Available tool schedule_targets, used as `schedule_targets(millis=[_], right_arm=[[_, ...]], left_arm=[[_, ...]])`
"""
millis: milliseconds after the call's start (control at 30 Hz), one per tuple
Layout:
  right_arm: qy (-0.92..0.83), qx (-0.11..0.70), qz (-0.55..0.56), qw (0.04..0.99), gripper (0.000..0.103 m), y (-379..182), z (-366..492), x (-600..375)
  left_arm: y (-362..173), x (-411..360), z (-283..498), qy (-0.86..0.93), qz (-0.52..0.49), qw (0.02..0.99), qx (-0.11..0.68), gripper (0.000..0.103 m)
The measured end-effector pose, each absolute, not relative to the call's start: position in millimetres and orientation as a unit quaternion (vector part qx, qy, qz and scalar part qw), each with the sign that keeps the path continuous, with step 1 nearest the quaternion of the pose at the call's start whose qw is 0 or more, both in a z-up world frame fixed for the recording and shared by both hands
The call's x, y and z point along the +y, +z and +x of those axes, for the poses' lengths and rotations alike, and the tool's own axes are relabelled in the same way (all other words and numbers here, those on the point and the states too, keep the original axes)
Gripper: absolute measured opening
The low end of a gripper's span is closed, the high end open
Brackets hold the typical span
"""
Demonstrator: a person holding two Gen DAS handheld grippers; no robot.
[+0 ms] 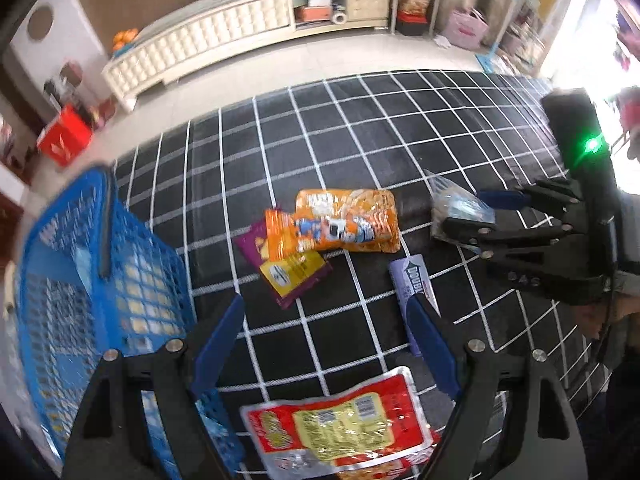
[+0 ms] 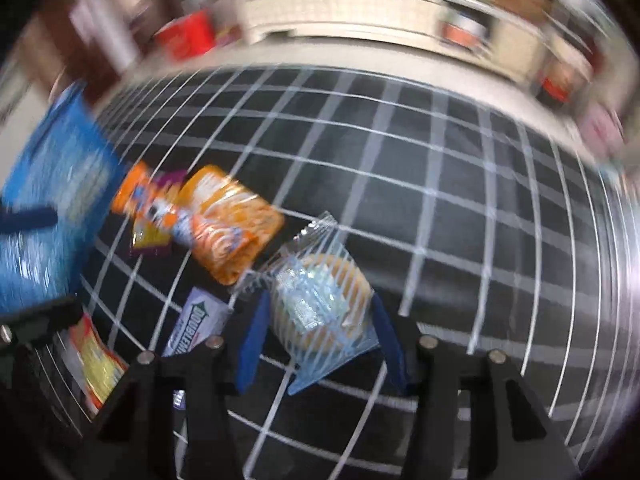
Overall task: Organize snacks
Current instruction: 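Grasp the clear round-biscuit bag with the right tool while the left tool grasps the orange snack bag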
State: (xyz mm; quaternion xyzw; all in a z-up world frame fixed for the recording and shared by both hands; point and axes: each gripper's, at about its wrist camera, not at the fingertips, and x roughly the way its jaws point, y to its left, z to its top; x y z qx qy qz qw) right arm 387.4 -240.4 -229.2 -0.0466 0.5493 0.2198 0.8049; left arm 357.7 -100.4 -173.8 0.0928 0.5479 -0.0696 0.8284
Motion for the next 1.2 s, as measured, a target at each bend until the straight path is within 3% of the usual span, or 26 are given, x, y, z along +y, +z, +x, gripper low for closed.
schedule_targets(millis=[300, 533, 700, 867, 933, 1000, 1067, 1200], right_arm=[[0.197, 0.536, 0.047, 0.819, 0.056, -197.2, 372.2, -267.5], [0.208, 0.549, 0.098, 0.804, 0.056, -206.5, 372.3, -254.5], [0.204, 0.552, 0.066, 0.806, 0.056, -208.3, 371.7, -244.3], [0.212, 0.547, 0.056, 0.808, 0.056, -203.7, 368.7, -247.8], [0.211, 0.544, 0.049, 0.81, 0.056, -204.1, 368.8, -245.0], [0.212, 0.547, 0.051, 0.808, 0.056, -206.0, 369.6, -244.1], [0.21, 0.55, 0.049, 0.807, 0.056, -210.3, 370.1, -242.7], [0.202, 0.556, 0.04, 0.805, 0.057, -215.7, 369.6, -240.3]], left_arm=[[-162.4, -132.1, 376.3, -0.125, 0.264, 0.795, 0.531, 0.081], [-187.2, -144.5, 392.7, -0.158, 0.316, 0.761, 0.543, 0.081], [-204.9, -151.9, 408.1, -0.17, 0.332, 0.74, 0.559, 0.066], [-225.3, -152.5, 418.5, -0.172, 0.348, 0.717, 0.579, 0.065], [-230.6, -151.5, 421.8, -0.169, 0.345, 0.713, 0.586, 0.055], [-235.9, -149.5, 424.2, -0.167, 0.332, 0.707, 0.601, 0.035], [-241.1, -148.3, 424.6, -0.167, 0.335, 0.701, 0.607, 0.021], [-246.2, -149.7, 420.0, -0.162, 0.341, 0.698, 0.609, 0.014]])
